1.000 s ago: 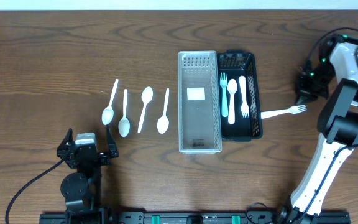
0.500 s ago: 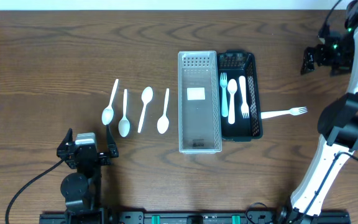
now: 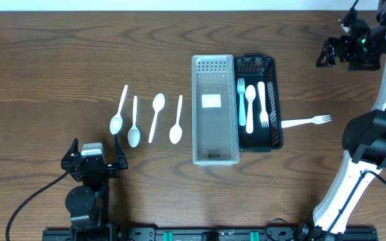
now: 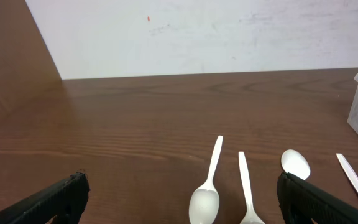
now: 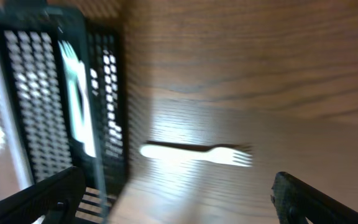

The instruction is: Pack container

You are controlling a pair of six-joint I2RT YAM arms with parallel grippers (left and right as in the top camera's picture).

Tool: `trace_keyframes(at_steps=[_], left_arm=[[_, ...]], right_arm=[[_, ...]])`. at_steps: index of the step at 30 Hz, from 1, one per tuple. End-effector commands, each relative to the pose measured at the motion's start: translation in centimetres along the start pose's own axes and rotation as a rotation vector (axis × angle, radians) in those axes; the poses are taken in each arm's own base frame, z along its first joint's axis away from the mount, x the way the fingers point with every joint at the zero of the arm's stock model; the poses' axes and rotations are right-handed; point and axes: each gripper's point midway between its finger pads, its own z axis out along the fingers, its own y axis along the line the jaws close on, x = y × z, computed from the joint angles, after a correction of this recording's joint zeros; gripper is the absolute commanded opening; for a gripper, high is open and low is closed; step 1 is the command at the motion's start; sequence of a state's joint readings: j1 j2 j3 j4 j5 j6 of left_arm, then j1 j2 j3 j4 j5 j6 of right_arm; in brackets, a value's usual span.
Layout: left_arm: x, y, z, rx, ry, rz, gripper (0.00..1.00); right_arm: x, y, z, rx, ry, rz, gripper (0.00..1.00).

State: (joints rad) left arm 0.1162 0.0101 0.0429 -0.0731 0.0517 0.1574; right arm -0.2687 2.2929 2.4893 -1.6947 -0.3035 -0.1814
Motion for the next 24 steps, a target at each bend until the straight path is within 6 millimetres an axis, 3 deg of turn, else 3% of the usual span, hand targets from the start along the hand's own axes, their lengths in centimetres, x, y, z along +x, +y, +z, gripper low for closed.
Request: trace_keyframes(at_steps=[1, 3, 4, 8, 10, 12, 15, 20, 24], left_arm=[[1.6, -0.1, 0.2, 0.0, 0.038, 0.009, 0.98], [1.6, -0.1, 0.2, 0.0, 0.038, 0.009, 0.98], [1.6, -0.1, 0.2, 0.0, 0.038, 0.009, 0.98], [1.6, -0.1, 0.2, 0.0, 0.038, 0.009, 0.98], [1.6, -0.1, 0.2, 0.0, 0.038, 0.009, 0.98], [1.6, -0.1, 0.2, 0.0, 0.038, 0.009, 0.98], [1.6, -0.1, 0.2, 0.0, 0.038, 0.009, 0.98], [1.6, -0.1, 0.2, 0.0, 0.038, 0.009, 0.98], [1.6, -0.1, 0.2, 0.0, 0.038, 0.009, 0.98]], right_arm=[[-0.8, 2.4, -0.6, -0.099, -0.039, 0.147, 0.99], [-0.2, 1.8, -0.6, -0.075, -0.014, 0.289, 0.96], [-0.1, 1.3, -0.5, -0.059, -0.006, 0.376, 0.87], [1.6, -0.3, -0.9, 0.01, 0.016, 0.753, 0.88], [3.7, -1.8, -1.6, 0.135, 0.009, 0.905, 0.88], [7.1, -4.3, -3.0, 0.348, -0.038, 1.101, 0.95], [9.6, -4.7, -3.5, 0.404, -0.083, 1.179, 0.99], [11.1, -4.3, -1.0, 0.38, -0.095, 1.237, 0.99], [11.8, -4.8, 3.4, 0.401, -0.087, 1.285, 0.99]])
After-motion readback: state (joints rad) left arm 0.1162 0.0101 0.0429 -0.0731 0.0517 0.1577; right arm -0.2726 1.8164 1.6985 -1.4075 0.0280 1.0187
